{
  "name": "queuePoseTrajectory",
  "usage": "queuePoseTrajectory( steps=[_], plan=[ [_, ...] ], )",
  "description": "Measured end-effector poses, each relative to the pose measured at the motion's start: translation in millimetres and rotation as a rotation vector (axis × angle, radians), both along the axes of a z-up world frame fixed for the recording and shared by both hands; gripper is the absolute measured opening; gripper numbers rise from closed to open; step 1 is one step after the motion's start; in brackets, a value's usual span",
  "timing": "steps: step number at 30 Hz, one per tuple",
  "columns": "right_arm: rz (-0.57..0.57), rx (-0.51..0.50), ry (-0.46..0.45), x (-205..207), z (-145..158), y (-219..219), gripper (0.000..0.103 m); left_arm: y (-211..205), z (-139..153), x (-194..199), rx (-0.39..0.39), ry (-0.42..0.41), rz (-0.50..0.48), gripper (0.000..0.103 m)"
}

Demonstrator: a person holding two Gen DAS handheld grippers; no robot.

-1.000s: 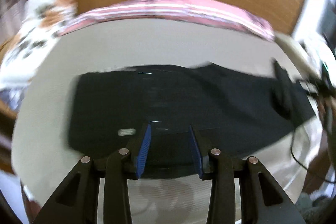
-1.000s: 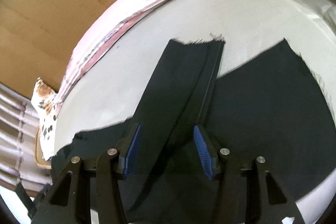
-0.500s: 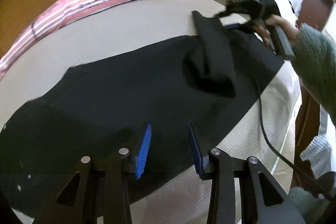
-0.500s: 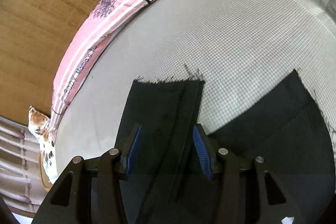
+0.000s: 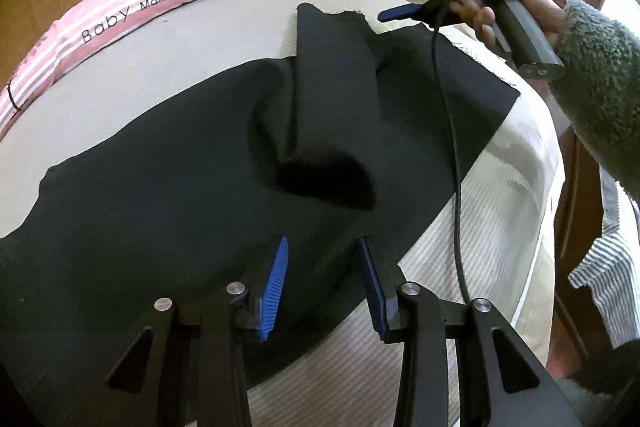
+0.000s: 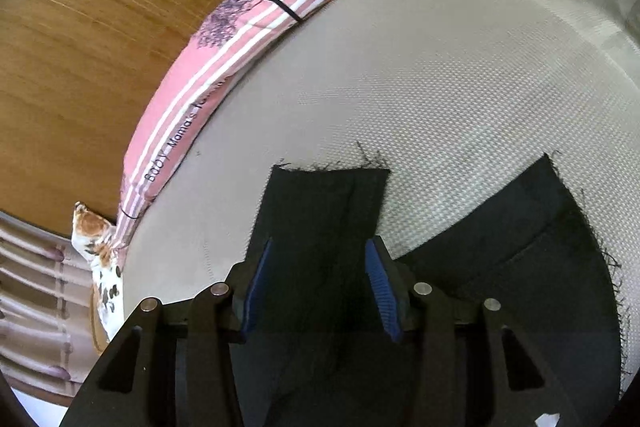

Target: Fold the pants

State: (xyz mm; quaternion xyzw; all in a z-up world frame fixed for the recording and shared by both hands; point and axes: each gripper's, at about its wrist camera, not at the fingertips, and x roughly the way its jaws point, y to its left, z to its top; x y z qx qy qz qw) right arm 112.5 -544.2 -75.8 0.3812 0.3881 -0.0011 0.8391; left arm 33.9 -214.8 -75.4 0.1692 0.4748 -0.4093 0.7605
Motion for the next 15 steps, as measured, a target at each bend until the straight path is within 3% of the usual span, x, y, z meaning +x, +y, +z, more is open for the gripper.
queuePoseTrajectory(
  steps=[10,13,15],
  plan=[
    [-0.011,0.01,0.01,25.4,-16.4,0.6,0.04,-11.7,-8.1,3.5,0.023,-0.018,0.038,0.038],
    [-0.019,0.021,0.007,34.6,-21.0,-0.5,0.031,-13.4,-8.7,4.8,0.023,-0.018,0.053,0.036],
    [-0.017,0.031,0.009,39.3,-24.7,0.1,0.014,-13.3,-9.3,5.7,0.024,-0.021,0.057,0.035]
  ],
)
